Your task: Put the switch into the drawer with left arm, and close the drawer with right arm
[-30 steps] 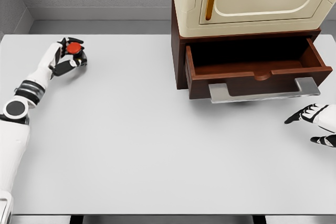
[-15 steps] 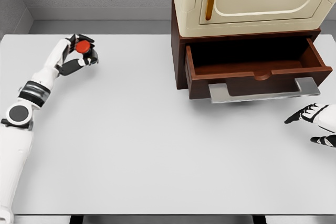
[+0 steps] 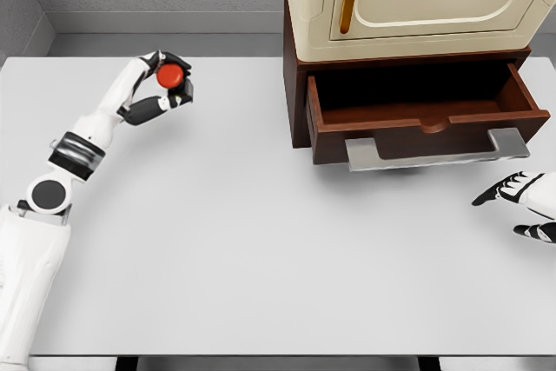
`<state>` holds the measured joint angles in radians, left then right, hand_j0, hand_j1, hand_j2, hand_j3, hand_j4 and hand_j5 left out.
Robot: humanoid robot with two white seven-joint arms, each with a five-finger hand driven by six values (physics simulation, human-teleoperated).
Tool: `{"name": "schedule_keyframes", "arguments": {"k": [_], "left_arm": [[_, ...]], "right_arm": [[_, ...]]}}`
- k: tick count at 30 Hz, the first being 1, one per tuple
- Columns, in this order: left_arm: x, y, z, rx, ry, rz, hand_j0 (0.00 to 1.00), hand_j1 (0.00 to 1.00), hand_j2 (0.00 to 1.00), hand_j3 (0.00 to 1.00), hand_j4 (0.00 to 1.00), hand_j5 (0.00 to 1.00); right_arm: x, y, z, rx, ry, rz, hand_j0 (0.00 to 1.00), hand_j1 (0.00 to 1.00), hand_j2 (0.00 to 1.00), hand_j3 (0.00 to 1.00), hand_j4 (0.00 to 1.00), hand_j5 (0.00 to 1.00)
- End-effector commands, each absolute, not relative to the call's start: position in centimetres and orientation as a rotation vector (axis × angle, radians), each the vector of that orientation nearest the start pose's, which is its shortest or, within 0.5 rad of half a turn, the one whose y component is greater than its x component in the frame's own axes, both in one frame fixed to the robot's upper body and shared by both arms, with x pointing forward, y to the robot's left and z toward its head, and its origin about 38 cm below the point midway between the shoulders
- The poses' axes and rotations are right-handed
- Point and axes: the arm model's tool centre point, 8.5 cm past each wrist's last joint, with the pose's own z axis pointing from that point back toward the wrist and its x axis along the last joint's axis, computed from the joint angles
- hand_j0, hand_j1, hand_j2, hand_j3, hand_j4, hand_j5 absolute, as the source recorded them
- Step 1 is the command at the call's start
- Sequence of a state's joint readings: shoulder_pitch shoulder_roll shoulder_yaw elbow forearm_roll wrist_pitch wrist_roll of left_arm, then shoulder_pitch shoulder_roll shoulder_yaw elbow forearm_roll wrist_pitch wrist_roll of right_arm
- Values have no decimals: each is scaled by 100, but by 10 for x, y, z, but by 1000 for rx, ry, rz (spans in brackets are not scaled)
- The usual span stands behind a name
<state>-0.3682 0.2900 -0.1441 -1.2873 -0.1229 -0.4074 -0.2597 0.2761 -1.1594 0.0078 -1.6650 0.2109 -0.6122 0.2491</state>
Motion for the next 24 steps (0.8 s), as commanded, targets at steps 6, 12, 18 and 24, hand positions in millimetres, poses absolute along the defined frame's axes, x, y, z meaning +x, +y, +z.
{"name": "schedule_keyframes", "arguments": {"k": [6, 12, 18, 24], "left_arm": [[448, 243, 178, 197, -1963, -931, 49, 49, 49, 49, 49, 49], [436, 221, 197, 288, -2012, -1054, 49, 49, 49, 49, 49, 49], [430, 201, 212, 406, -2037, -1167, 46, 46, 46, 46, 46, 46], [421, 175, 222, 448, -2078, -1225, 46, 46, 46, 46, 46, 46]], "right_arm": [[295, -435, 189, -383, -1359, 1751, 74, 74, 74, 74, 74, 74], [295, -435, 189, -384, -1358, 1752, 74, 74, 74, 74, 74, 74], [295, -435, 189, -384, -1358, 1752, 74, 74, 74, 74, 74, 74], [295, -435, 189, -384, -1358, 1752, 74, 74, 74, 74, 74, 74]]}}
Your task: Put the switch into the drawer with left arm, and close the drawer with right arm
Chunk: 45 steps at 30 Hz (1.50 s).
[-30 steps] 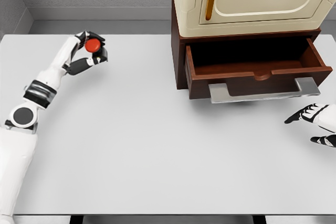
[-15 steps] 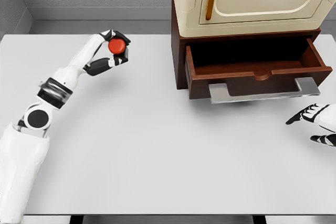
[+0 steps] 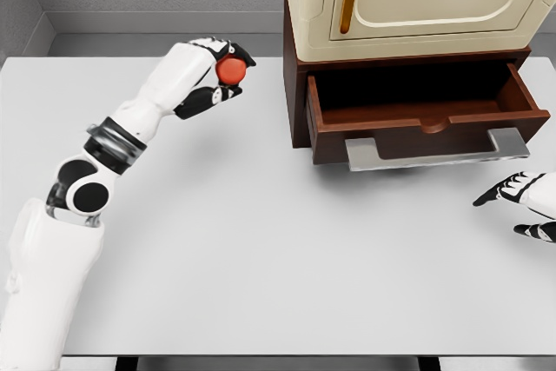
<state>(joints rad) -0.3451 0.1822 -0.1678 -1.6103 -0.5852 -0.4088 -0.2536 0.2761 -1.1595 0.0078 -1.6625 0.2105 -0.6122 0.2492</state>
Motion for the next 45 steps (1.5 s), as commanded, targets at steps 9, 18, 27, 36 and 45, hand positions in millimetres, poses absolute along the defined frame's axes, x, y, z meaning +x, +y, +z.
{"name": "schedule_keyframes", "arguments": {"k": [9, 18, 27, 36, 45], "left_arm": [[401, 142, 232, 466, -2138, -1320, 46, 46, 46, 46, 46, 46], [392, 112, 245, 489, -2194, -1345, 46, 46, 46, 46, 46, 46], [386, 74, 254, 516, -2232, -1392, 46, 46, 46, 46, 46, 46], [382, 50, 258, 531, -2245, -1498, 46, 46, 46, 46, 46, 46], [394, 36, 257, 514, -2224, -1561, 46, 46, 46, 46, 46, 46]], "right_arm": [[295, -435, 189, -383, -1357, 1753, 74, 74, 74, 74, 74, 74], [295, -435, 189, -383, -1356, 1752, 74, 74, 74, 74, 74, 74], [295, -433, 189, -380, -1363, 1753, 74, 74, 74, 74, 74, 74], [295, -434, 189, -382, -1358, 1754, 75, 75, 75, 75, 75, 75], [295, -434, 189, -383, -1357, 1756, 75, 75, 75, 75, 75, 75]]}}
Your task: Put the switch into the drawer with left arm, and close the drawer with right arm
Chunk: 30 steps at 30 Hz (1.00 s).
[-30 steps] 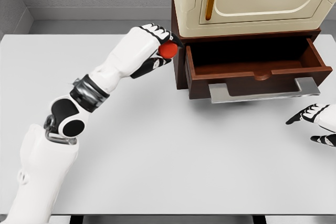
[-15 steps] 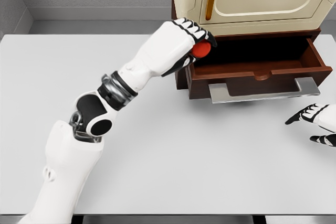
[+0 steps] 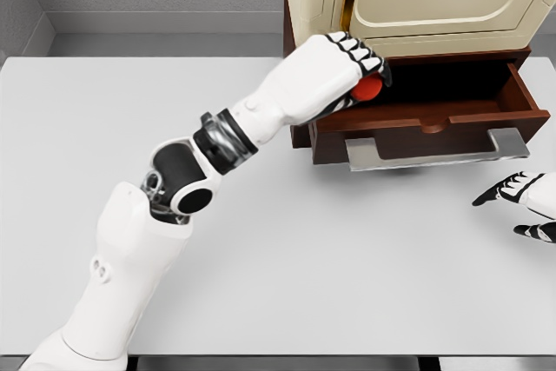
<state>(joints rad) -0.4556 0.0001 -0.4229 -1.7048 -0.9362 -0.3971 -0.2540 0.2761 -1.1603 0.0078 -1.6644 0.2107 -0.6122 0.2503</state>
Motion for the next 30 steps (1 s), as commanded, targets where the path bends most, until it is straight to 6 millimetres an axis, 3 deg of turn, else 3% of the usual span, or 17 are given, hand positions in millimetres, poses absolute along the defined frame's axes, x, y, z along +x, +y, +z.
{"name": "schedule_keyframes", "arguments": {"k": [1, 9, 10, 12, 15, 30], "left_arm": [[395, 35, 257, -656, 2827, 1988, 46, 46, 46, 46, 46, 46], [410, 29, 259, -662, 2785, 2033, 46, 46, 46, 46, 46, 46], [409, 28, 259, -657, 2784, 2034, 50, 50, 50, 50, 50, 50], [409, 28, 259, -657, 2784, 2034, 79, 79, 79, 79, 79, 79], [408, 28, 261, -657, 2784, 2023, 90, 90, 90, 90, 90, 90], [402, 23, 264, -627, 2766, 2005, 90, 90, 90, 90, 90, 90]], "right_arm": [[295, -435, 189, -383, -1356, 1757, 75, 75, 75, 75, 75, 75], [295, -436, 190, -385, -1352, 1760, 75, 75, 75, 75, 75, 75], [295, -436, 190, -385, -1352, 1760, 75, 75, 75, 75, 75, 75], [296, -436, 190, -386, -1350, 1760, 75, 75, 75, 75, 75, 75], [296, -440, 189, -391, -1340, 1753, 75, 75, 75, 75, 75, 75], [297, -447, 187, -403, -1325, 1738, 77, 77, 77, 77, 77, 77]]}}
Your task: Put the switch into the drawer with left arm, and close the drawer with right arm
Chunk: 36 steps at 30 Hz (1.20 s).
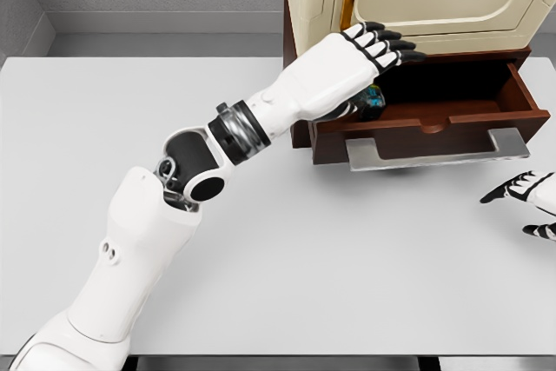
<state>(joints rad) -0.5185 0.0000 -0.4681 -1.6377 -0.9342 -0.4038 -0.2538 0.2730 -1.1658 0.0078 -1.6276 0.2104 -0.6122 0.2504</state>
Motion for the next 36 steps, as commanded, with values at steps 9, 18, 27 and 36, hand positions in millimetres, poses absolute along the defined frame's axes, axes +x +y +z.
{"name": "schedule_keyframes", "arguments": {"k": [9, 18, 27, 36], "left_arm": [[379, 105, 301, -621, 2606, 1854, 100, 100, 100, 100, 100, 100], [363, 388, 204, -1385, 3117, 1998, 100, 100, 100, 100, 100, 100], [370, 413, 158, -1406, 3197, 2182, 100, 100, 100, 100, 100, 100], [371, 401, 149, -1313, 3188, 2271, 100, 100, 100, 100, 100, 100]], "right_arm": [[299, -448, 189, -410, -1333, 1727, 71, 71, 71, 71, 71, 71], [302, -455, 189, -430, -1326, 1710, 70, 70, 70, 70, 70, 70], [308, -455, 203, -443, -1351, 1706, 68, 68, 68, 68, 68, 68], [308, -461, 197, -447, -1344, 1676, 69, 69, 69, 69, 69, 69]]}}
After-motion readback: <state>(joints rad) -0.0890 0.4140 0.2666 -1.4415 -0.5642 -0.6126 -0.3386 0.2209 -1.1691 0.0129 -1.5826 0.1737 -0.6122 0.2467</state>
